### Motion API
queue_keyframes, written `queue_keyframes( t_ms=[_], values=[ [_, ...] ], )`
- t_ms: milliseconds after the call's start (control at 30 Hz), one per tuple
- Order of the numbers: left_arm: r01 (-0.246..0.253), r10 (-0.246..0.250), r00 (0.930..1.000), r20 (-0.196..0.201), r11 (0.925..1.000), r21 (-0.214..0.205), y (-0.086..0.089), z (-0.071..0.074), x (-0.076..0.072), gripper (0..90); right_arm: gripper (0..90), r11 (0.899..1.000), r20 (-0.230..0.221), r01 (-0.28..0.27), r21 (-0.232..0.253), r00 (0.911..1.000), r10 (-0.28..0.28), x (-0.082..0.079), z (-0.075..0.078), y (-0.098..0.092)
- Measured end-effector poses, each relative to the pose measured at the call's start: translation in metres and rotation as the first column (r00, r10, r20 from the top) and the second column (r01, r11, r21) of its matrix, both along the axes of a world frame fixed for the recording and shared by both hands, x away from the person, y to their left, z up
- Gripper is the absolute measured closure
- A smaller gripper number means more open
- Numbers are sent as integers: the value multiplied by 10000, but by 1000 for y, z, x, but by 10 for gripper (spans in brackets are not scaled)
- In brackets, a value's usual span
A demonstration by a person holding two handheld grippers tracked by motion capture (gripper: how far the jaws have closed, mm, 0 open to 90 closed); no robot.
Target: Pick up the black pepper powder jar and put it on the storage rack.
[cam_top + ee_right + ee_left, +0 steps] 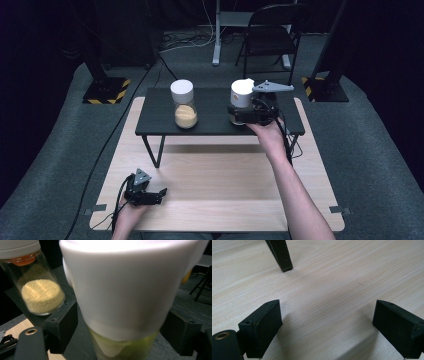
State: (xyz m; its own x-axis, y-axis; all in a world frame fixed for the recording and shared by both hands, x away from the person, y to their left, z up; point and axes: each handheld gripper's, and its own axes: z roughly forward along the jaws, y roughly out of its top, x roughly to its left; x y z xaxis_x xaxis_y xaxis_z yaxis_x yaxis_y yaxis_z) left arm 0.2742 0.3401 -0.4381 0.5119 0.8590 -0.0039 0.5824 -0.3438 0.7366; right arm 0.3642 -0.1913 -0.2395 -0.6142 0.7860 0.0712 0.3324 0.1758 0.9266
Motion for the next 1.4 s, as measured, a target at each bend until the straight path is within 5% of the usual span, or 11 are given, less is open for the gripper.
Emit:
queue_keyframes(
  t_ms=[1400],
  values=[
    [-20,20,10000,1,10000,10,-1,0,0,81,185,9978,22,-608,269,9982,607,-75,-67,-41]
  ],
)
